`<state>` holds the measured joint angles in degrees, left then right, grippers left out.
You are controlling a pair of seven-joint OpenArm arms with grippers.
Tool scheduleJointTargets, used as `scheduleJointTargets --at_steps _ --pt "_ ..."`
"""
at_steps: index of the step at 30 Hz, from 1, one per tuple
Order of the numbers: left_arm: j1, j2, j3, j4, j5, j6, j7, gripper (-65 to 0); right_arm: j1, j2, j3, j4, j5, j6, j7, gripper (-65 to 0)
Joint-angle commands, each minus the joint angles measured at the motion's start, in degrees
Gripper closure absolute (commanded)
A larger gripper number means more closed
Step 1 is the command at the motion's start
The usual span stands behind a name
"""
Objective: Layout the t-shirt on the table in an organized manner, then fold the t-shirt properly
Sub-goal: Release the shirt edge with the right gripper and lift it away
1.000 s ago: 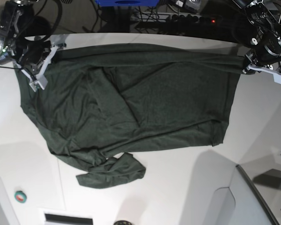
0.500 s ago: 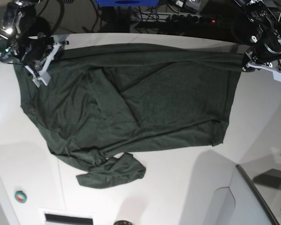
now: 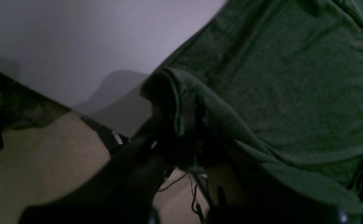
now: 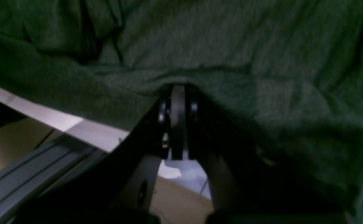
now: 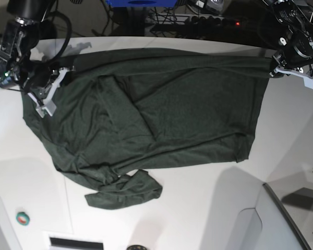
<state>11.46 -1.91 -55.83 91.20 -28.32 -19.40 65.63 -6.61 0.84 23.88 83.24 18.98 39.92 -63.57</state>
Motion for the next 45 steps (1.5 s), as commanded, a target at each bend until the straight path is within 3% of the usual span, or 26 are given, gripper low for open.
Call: scheduleJointTargets --at_steps 1,7,23,27,34,45 --pt "-0.26 -0.77 -0.12 1.15 -0.65 -0.16 -0.61 0.0 1.21 0.43 0.17 -0.21 0.49 0.08 0.49 -0.8" --pt "-0.08 -0.94 2.43 1.15 -0.56 -0.07 -0.61 0.0 3.75 0.61 0.17 -5.57 0.4 0.08 0.85 -0.8" --pt "-1.75 -0.68 2.6 0.8 -0.3 0.19 -0.53 0.0 3.75 0.78 0.25 -5.4 0.4 0.08 0.58 -0.8" --pt "0.01 -0.94 2.51 0.8 -0.12 3.35 -0.53 0.0 3.75 0.78 0.34 -5.31 0.4 0.08 0.58 -0.8" --pt "-0.08 -0.94 2.95 0.8 -0.56 3.53 -0.61 0.0 3.75 0.78 0.25 -5.48 0.4 0.08 0.85 -0.8" --pt "-5.97 -0.68 2.69 -5.44 -0.65 3.53 -0.61 0.0 3.58 0.87 0.34 -5.48 0.4 0.08 0.76 -0.6"
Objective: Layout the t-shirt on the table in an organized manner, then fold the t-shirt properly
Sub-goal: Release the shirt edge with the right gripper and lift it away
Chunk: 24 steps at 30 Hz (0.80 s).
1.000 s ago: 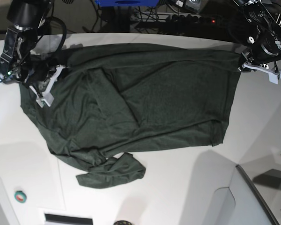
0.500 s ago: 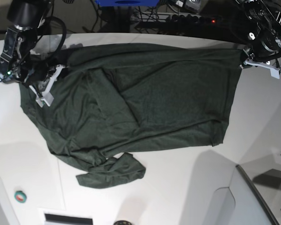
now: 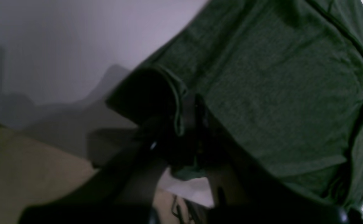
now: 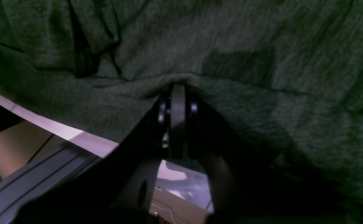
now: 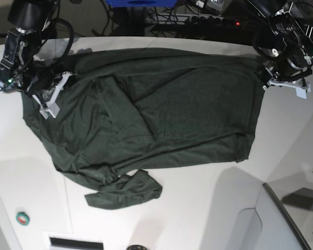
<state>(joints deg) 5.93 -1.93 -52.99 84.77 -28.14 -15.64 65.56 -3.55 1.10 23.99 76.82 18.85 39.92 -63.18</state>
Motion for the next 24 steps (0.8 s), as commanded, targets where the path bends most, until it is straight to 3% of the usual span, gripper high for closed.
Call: scheduleJointTargets --at_steps 1,4,8,11,16,21,24 --pt "-1.23 -0.66 -0.24 -0.07 -0.83 -0.23 -0.55 -4.4 0.52 0.61 0.23 0.94 0.53 0.08 0.36 -0.6" --pt "-3.69 -0.66 -0.33 -2.88 -0.91 -0.23 -0.55 -22.7 0.52 0.61 0.14 0.94 0.53 0.08 0.36 -0.6" --pt "-7.38 -0.66 -0.33 -6.4 -1.53 -0.32 -0.64 -40.5 0.43 0.61 0.14 1.21 0.53 0.08 0.19 -0.6" --pt "-8.26 -0.92 -0.33 -7.01 -5.93 -0.32 -0.64 -51.5 0.34 0.61 0.14 1.56 0.53 0.08 0.19 -0.5" --pt "-7.74 -3.65 -0.24 -7.1 -14.8 -0.32 -0.64 -55.8 -1.77 0.43 0.06 7.36 0.62 0.08 0.54 -0.2" --pt "-5.45 -7.69 -0.33 -6.49 -18.23 -0.32 -0.72 -55.8 -3.35 0.35 -0.38 15.45 0.62 0.08 0.54 -0.2" --pt "0.53 -10.59 -0.33 -2.88 -19.64 -0.41 -0.99 -55.5 -5.28 0.61 -4.69 21.51 0.62 0.08 0.63 -0.6"
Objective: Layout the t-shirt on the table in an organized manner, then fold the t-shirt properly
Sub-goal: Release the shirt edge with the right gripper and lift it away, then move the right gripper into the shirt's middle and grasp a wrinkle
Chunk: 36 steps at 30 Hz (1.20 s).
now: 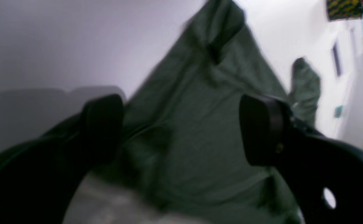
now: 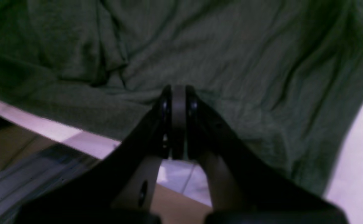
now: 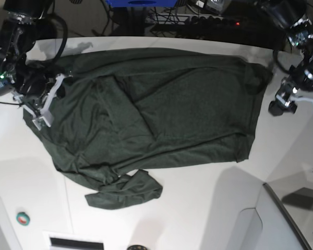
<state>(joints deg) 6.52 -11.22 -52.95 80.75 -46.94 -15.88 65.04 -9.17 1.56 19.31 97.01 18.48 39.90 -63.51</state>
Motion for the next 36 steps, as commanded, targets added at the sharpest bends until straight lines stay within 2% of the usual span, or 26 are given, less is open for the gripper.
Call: scheduleJointTargets --at_steps 1,3,5,7,9,11,14,16,18,20,21,24,27,29,34,36 --pt "2.14 -2.01 -0.37 2.11 -0.75 -0.16 -0.55 -55.5 -0.37 0.15 -1.33 3.43 0.9 0.1 0.96 -0.6" --pt "7.59 -3.85 -0.37 3.78 -0.75 -2.01 -4.24 -54.8 -2.3 0.15 -5.29 8.17 0.73 0.1 1.75 -0.8" --pt "14.0 -5.52 -0.37 3.78 -0.4 -5.53 -11.01 -47.7 -4.5 0.15 -11.44 12.13 0.2 0.1 4.82 -0.8" --pt "19.72 -6.58 -0.37 3.16 2.59 -7.64 -19.01 -33.9 -6.26 0.15 -19.35 14.77 -4.37 0.1 8.96 -0.9" --pt "23.59 -6.67 -0.37 2.28 6.89 -7.99 -25.78 -17.9 -6.52 0.15 -28.76 14.77 -9.56 -5.31 11.77 -0.9" --pt "25.87 -6.31 -0.37 1.4 12.17 -8.16 -30.71 -1.2 -6.26 -0.02 -37.82 13.54 -12.99 -7.59 12.38 -0.9" --pt "26.84 -4.56 -0.46 0.0 17.97 -8.16 -33.96 0.0 -4.59 -0.55 -49.16 11.25 -13.95 -9.88 12.56 -2.0" --pt "27.01 -3.94 -0.46 -0.71 20.34 -8.16 -34.66 0.0 -2.92 -2.49 -55.31 8.79 -14.13 -14.1 12.56 -6.0" --pt "27.01 -2.8 -0.46 -0.62 21.75 -8.16 -34.66 0.0 0.25 -3.98 -61.02 4.31 -14.92 -20.25 12.65 -9.6" --pt "27.01 -2.1 -0.46 -0.62 21.93 -8.16 -34.75 0.0 3.59 -4.86 -64.63 -0.26 -14.74 -24.82 13.0 -9.9" --pt "27.01 -2.01 -0.46 -0.62 21.84 -8.16 -34.75 0.0 4.64 -5.83 -66.12 -2.11 -14.57 -25.88 13.79 -10.2" --pt "27.01 -1.92 -0.37 -0.53 21.84 -8.16 -34.75 0.0 8.6 -6.53 -69.99 -8.44 -14.48 -26.93 16.34 -10.7" --pt "27.01 -1.92 -0.37 -0.62 21.84 -8.16 -34.75 0.0 10.71 -6.71 -70.43 -13.01 -14.48 -27.02 16.6 -11.6" --pt "27.01 -2.1 -0.46 -0.97 21.84 -8.16 -34.75 0.0 10.8 -6.35 -70.34 -14.15 -14.48 -27.02 16.87 -17.6" --pt "26.93 -1.92 -0.28 -1.06 21.84 -8.16 -34.75 0.0 10.8 -4.16 -70.26 -14.33 -14.48 -27.02 17.04 -38.4" --pt "26.75 -1.92 -0.02 -1.06 21.84 -8.16 -34.75 0.0 10.88 -3.19 -70.26 -14.33 -14.57 -26.84 17.04 -40.2"
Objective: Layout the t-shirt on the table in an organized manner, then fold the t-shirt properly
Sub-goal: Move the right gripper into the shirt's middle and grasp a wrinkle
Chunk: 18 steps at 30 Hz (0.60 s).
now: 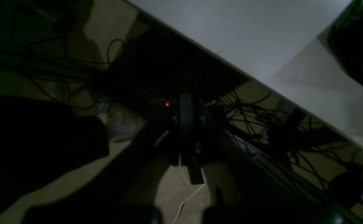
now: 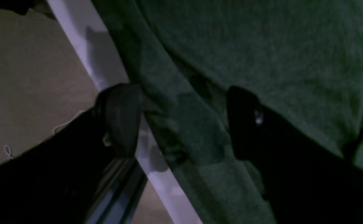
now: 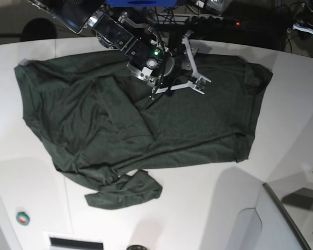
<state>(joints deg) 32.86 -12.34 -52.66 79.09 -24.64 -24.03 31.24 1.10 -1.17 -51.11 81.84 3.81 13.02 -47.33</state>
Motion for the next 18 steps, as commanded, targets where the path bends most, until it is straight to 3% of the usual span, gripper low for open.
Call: scheduleJointTargets --at_steps 1,4,8,14,18 --pt "0.41 -0.8 -0.3 0.6 -0.46 -0.01 -0.96 0.0 0.96 0.16 0.17 0.84 0.1 0.21 0.87 -39.2" --pt "0.24 -0.8 -0.21 0.6 -0.46 -0.01 -0.96 0.0 1.58 0.95 0.34 0.84 0.19 0.21 0.87 -35.4" --pt "0.24 -0.8 -0.21 0.6 -0.46 -0.01 -0.96 0.0 1.05 1.65 6.32 0.84 0.27 1.01 0.87 -30.6" --pt "0.24 -0.8 -0.13 0.52 -0.46 -0.01 -0.96 0.0 -0.18 1.74 15.11 0.84 0.27 10.76 0.52 -27.3" --pt "-0.11 -0.8 -0.13 0.52 -0.46 -0.01 -0.96 0.0 -1.5 1.74 16.34 0.84 0.27 11.64 0.43 -27.3"
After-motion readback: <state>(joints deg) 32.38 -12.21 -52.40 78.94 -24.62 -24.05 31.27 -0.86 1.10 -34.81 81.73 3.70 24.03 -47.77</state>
